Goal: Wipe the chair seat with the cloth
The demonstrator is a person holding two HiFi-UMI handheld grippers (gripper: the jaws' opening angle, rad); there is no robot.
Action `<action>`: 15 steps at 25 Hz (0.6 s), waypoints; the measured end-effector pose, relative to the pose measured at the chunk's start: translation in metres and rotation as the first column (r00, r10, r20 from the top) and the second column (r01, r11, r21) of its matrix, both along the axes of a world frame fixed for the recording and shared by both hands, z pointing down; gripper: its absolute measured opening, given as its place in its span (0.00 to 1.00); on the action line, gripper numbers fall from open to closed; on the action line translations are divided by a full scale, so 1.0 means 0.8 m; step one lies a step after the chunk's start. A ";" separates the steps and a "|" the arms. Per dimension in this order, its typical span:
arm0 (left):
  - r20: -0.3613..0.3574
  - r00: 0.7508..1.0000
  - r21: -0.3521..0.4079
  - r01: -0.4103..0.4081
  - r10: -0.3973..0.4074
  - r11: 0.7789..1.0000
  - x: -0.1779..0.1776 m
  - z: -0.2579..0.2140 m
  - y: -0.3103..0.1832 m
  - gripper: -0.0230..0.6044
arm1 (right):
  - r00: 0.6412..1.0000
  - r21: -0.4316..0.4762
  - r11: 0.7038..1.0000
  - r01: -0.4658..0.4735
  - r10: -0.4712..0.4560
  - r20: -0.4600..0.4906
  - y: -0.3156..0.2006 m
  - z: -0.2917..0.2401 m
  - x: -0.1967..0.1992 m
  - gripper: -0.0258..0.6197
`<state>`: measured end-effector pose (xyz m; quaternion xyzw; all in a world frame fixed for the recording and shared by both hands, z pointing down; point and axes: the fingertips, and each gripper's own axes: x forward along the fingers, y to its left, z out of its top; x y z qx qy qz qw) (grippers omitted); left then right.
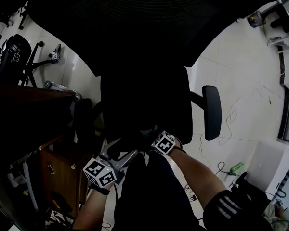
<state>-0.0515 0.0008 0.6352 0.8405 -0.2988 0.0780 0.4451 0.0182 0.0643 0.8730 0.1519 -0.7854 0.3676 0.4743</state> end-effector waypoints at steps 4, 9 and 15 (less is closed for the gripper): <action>-0.029 0.998 0.011 -0.061 0.061 0.998 0.038 -0.011 -0.004 0.55 | 0.995 0.014 0.999 -0.049 0.050 -0.086 0.001 -0.008 0.098 0.09; -0.041 0.992 0.015 -0.120 0.121 0.993 0.067 -0.012 -0.003 0.55 | 0.965 0.006 0.981 -0.195 0.193 -0.180 0.001 -0.013 0.185 0.09; -0.051 0.988 0.012 -0.145 0.145 0.989 0.085 -0.019 -0.001 0.55 | 0.947 0.033 0.961 -0.276 0.277 -0.160 -0.015 -0.026 0.191 0.09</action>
